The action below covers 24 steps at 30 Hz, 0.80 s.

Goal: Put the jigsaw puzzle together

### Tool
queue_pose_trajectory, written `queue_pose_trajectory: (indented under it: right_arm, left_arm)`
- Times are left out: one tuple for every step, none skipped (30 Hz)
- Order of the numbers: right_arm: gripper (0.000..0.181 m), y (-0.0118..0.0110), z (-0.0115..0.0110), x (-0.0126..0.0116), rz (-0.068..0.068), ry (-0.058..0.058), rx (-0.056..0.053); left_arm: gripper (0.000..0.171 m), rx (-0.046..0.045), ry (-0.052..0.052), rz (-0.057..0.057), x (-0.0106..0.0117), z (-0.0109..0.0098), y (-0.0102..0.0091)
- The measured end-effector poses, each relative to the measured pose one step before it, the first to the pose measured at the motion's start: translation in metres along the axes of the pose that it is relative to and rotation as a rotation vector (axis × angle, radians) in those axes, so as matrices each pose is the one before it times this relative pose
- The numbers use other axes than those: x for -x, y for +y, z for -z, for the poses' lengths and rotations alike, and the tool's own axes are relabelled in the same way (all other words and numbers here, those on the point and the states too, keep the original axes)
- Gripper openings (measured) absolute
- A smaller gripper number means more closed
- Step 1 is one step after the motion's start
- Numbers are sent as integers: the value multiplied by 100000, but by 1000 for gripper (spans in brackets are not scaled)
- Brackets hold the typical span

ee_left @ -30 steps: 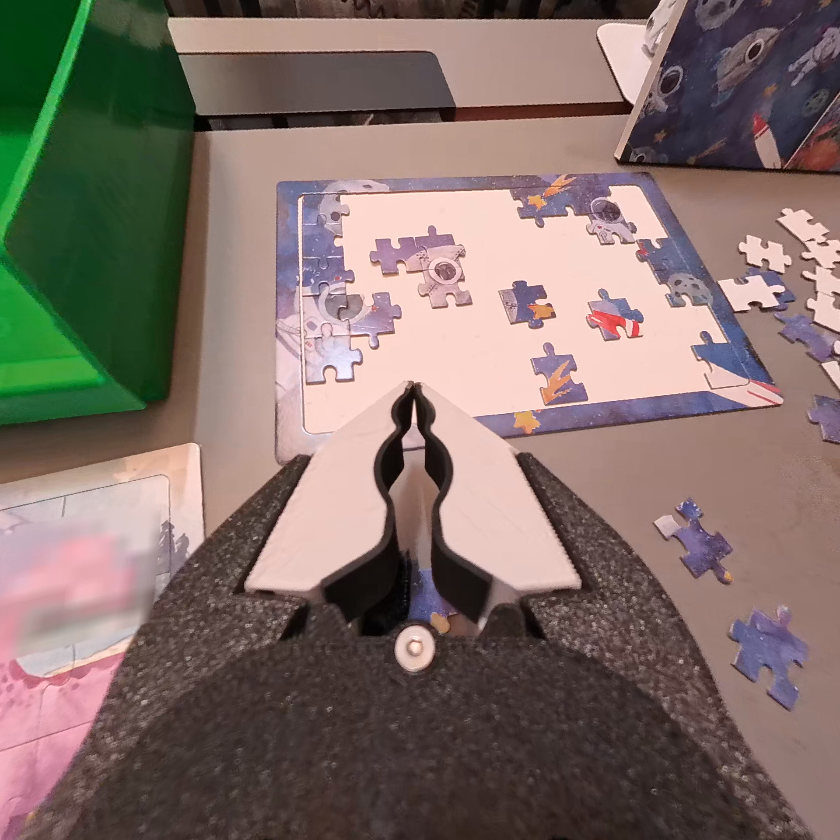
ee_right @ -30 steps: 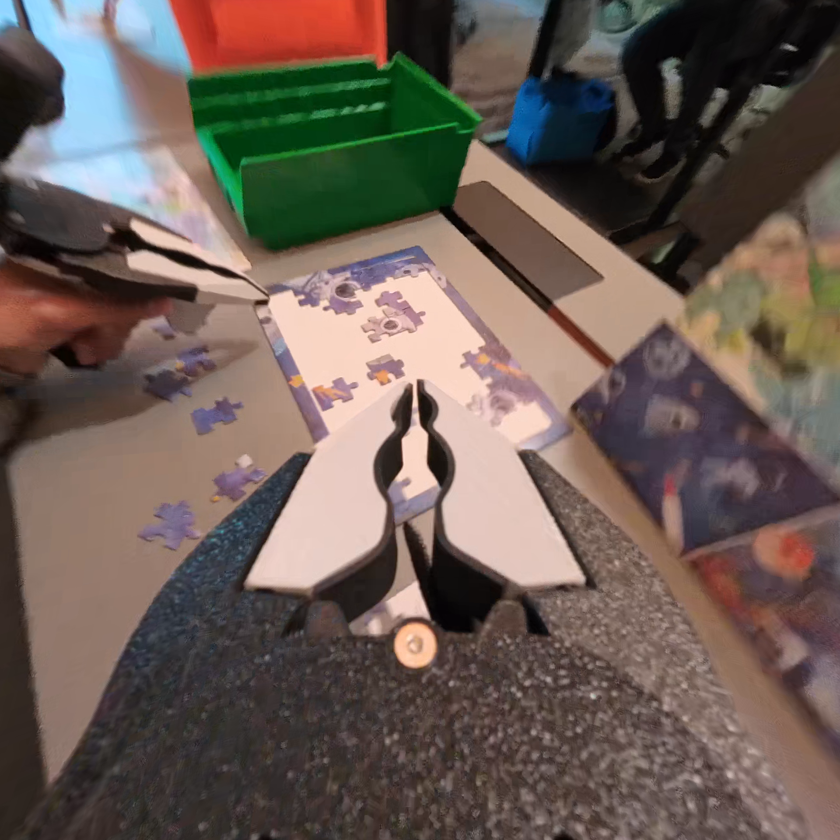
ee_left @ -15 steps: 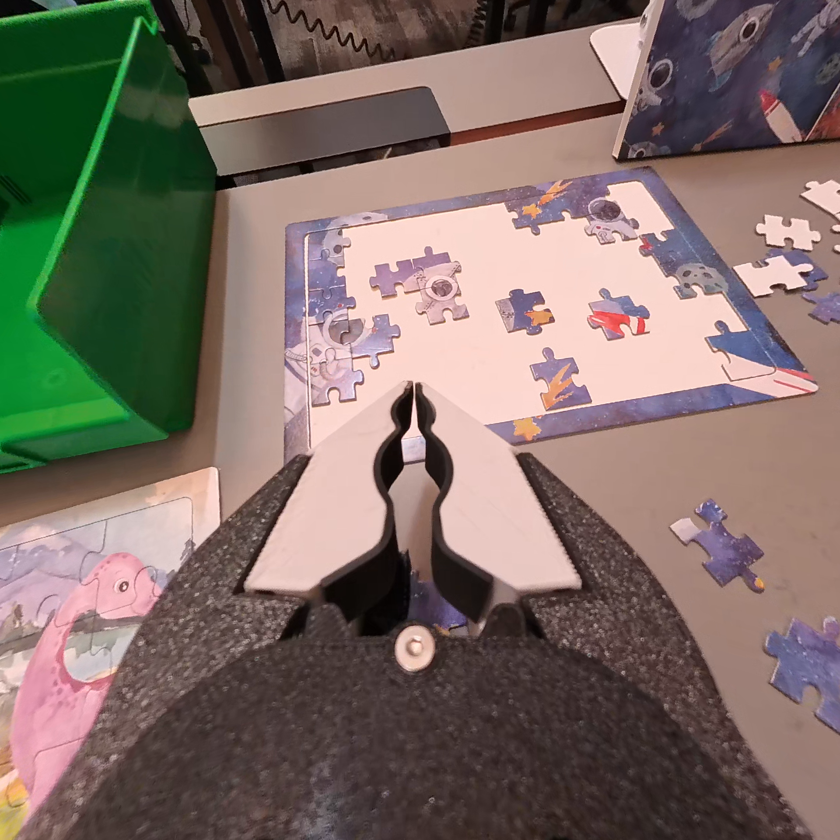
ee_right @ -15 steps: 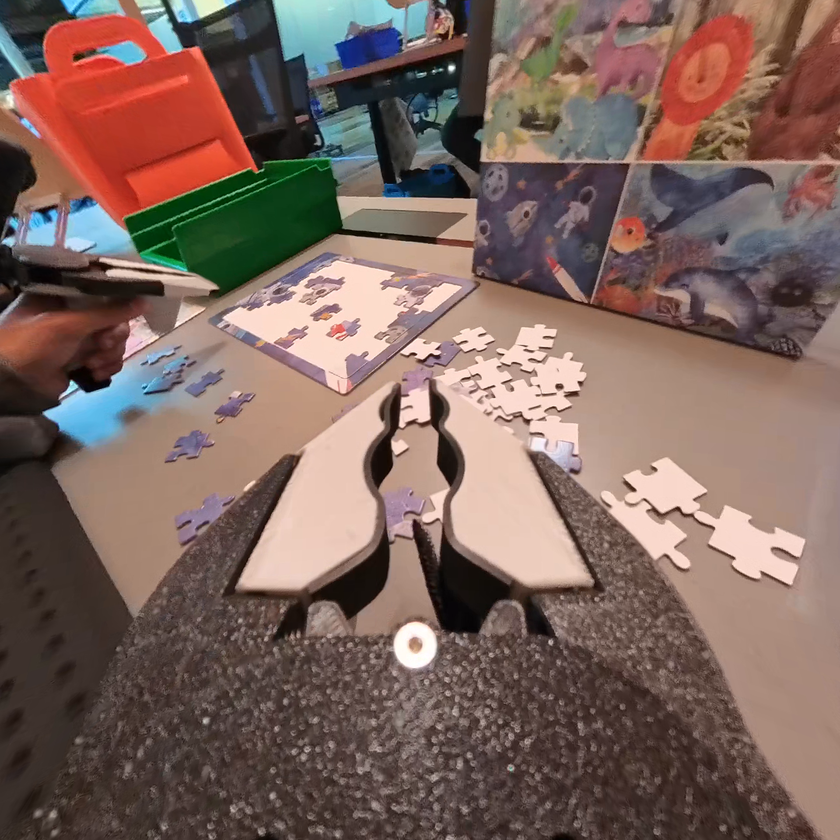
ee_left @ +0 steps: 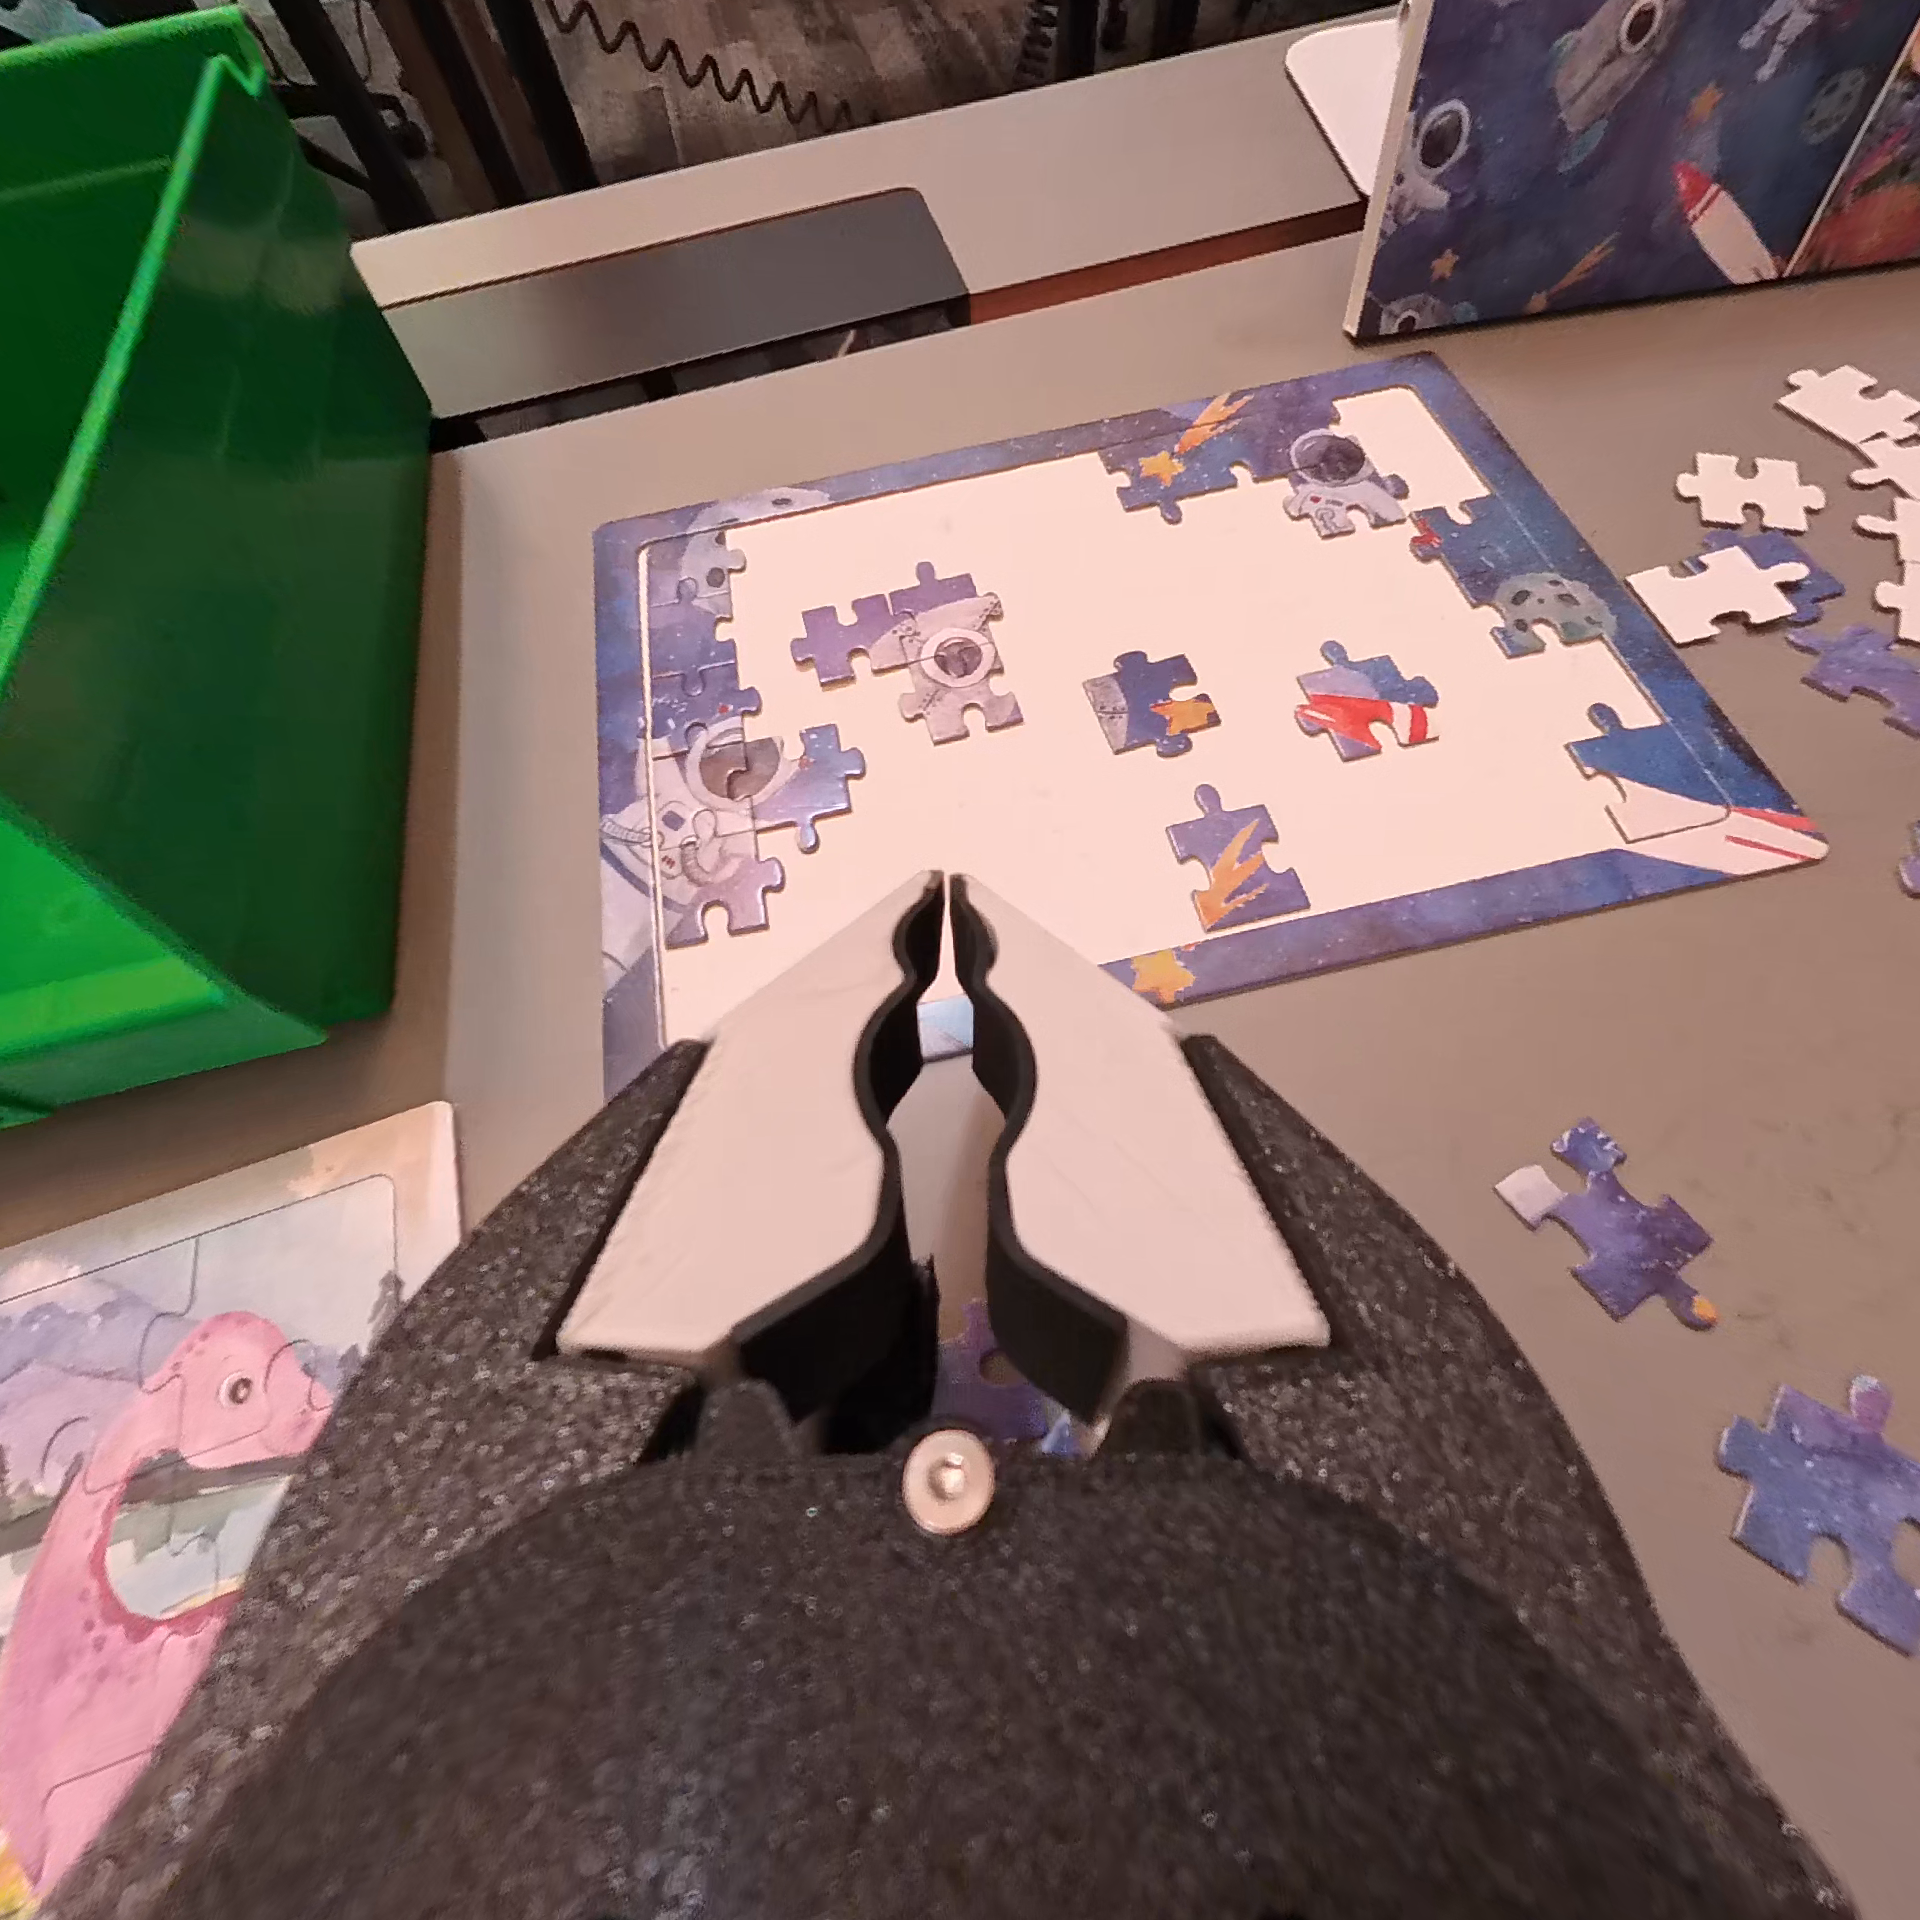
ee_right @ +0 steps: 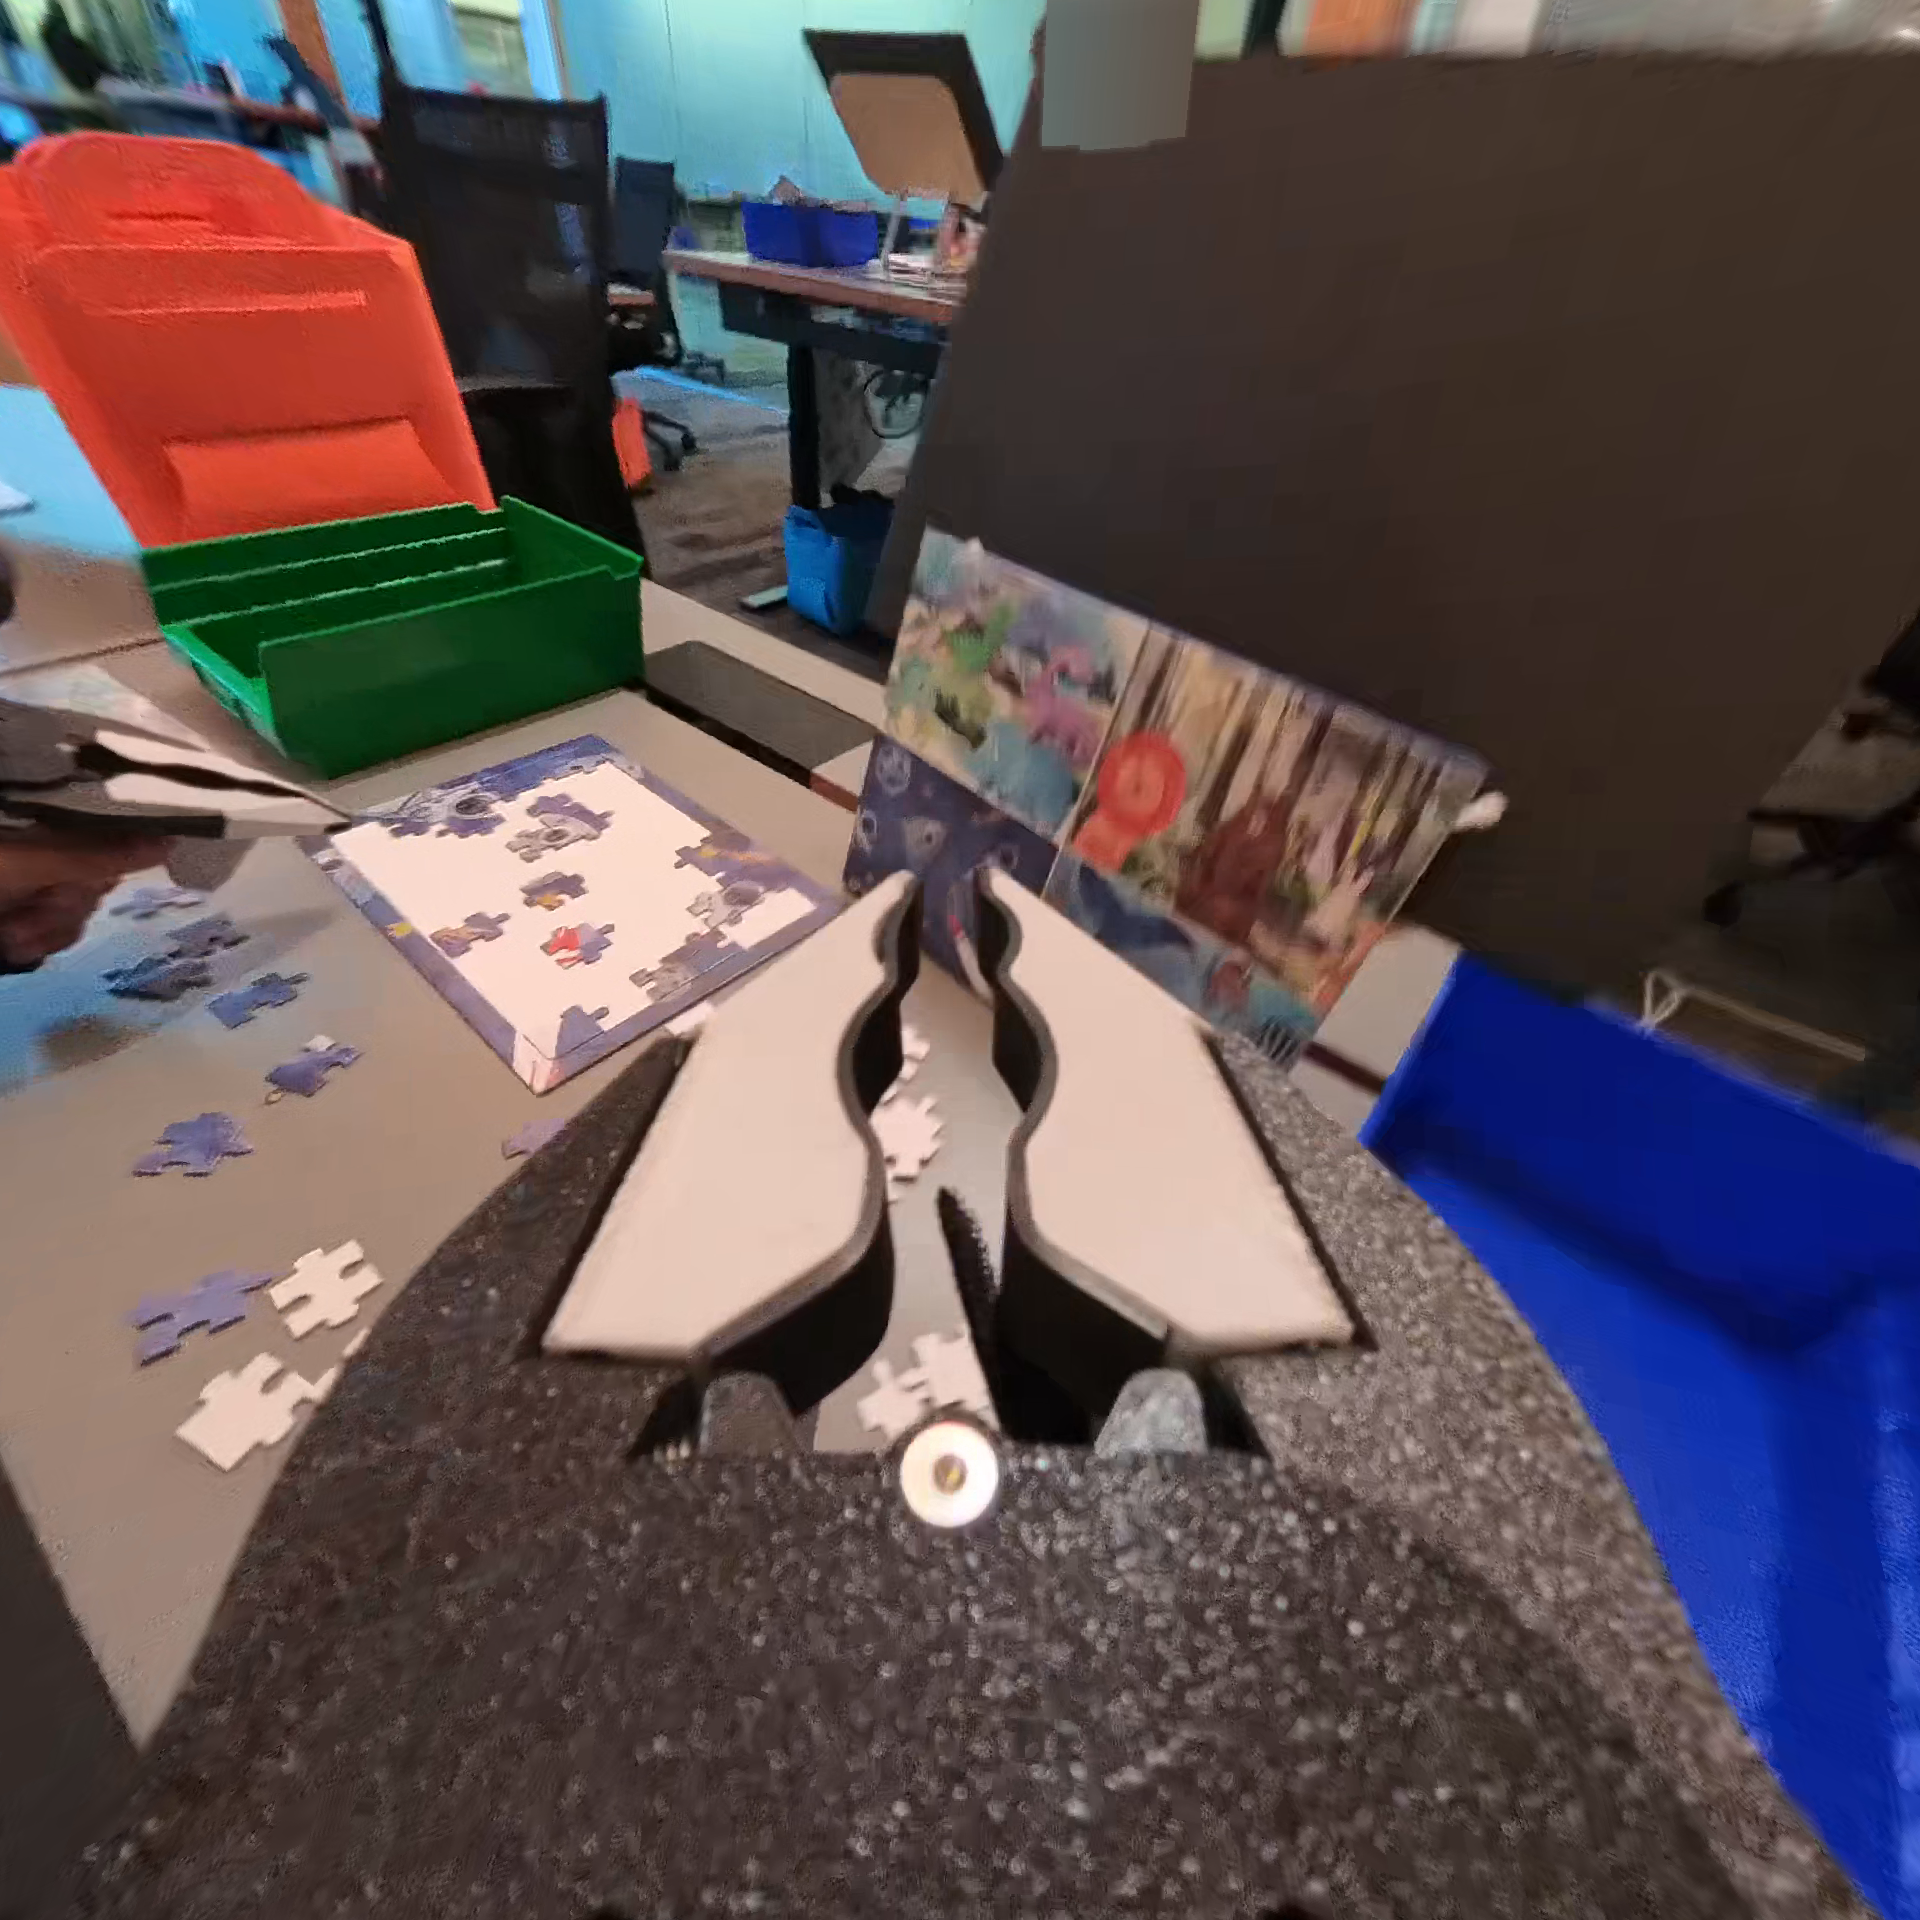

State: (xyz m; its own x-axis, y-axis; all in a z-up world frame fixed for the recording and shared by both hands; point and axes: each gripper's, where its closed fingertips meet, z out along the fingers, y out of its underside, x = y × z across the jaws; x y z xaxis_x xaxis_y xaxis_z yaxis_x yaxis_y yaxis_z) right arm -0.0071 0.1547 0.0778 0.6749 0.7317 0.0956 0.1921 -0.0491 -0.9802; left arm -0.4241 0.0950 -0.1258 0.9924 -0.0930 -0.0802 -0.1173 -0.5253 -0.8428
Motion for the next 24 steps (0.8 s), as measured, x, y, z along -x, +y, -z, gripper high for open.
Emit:
queue_pose_trajectory:
  right_arm:
    - [10, -1833, 224, -267, 3451, -2811, 1230]
    - [11, -1177, -8, -190, 2018, -2582, 2158]
    - [13, -490, -146, -181, -238, -1433, 2885]
    - [15, -53, -203, 113, -2339, -1413, 1626]
    - [17, 332, -162, 502, -3293, -1837, 101]
    - [17, 709, -21, 808, -3844, -2097, -1481]
    - [17, 1104, 281, 912, -3382, -1824, -2019]
    - [17, 1624, 671, 726, -2895, -197, -379]
    - [17, 1880, 1131, 545, -3009, 840, 735]
    - [17, 2050, 1576, 326, -2884, 1688, 2255]
    - [16, 2151, 1979, 66, -1884, 2899, 4203]
    - [17, 2075, 2321, -329, -831, 5189, 4896]
    - [16, 1971, 2511, -577, -692, 6480, 5158]
    - [16, 1900, 2581, -426, -597, 5227, 5304]
    - [16, 1913, 2561, -278, -708, 4167, 5704]
    - [16, 1807, 2514, -250, -1100, 4310, 4453]
    - [16, 1666, 2386, -83, -1570, 3434, 2680]
    - [16, 1619, 2211, 173, -2936, 1537, 1474]
    - [16, 1600, 2007, 291, -3730, 523, 859]
    - [16, 1429, 1769, 161, -3030, 876, -184]
    - [14, 690, 1319, -13, -267, 534, -2778]
    - [14, 541, 930, -155, -254, -30, -1549]
    - [15, 577, 662, -253, -1158, -665, -393]
    - [15, 411, 504, -278, -1743, -944, -1671]
  left_arm:
    - [1, 147, 145, -782, -146, -12, 25]
    - [1, -8, 209, -589, -120, -8, 5]
    - [1, 77, 288, -361, -97, -14, 26]
    - [1, 98, 94, -63, -11, -9, 39]
    - [1, -15, 0, 325, 34, 13, 25]
    - [0, -112, 204, 657, 54, 12, -2]
    - [0, -122, 311, 881, 53, 26, -4]
    - [0, -197, 182, 994, 84, 33, -30]
    - [0, -396, 215, 938, 52, 68, -67]
    - [1, -594, 383, 739, 1, 75, -99]
    - [0, -601, 312, 545, -25, 63, -111]
    - [1, -445, 351, 328, -92, 30, -108]
    - [1, -461, 563, 66, -170, -2, -132]
    - [0, -668, 699, -114, -237, -16, -174]
    - [0, -846, 873, -413, -307, -32, -249]
    - [1, -1014, 724, -805, -317, -47, -288]
    - [1, -1224, 256, -959, -249, -75, -326]
    - [0, -1460, 61, -922, -216, -75, -351]
    - [0, -1757, 25, -1007, -186, -114, -359]
    - [0, -2151, -295, -1295, -96, -122, -383]
    - [0, -2097, -939, -1328, 67, -133, -348]
    - [1, -1284, -1486, -928, 211, -104, -239]
    - [0, -203, -1560, -118, 268, -36, -89]
    - [0, 733, -1346, 1175, 293, 118, 33]
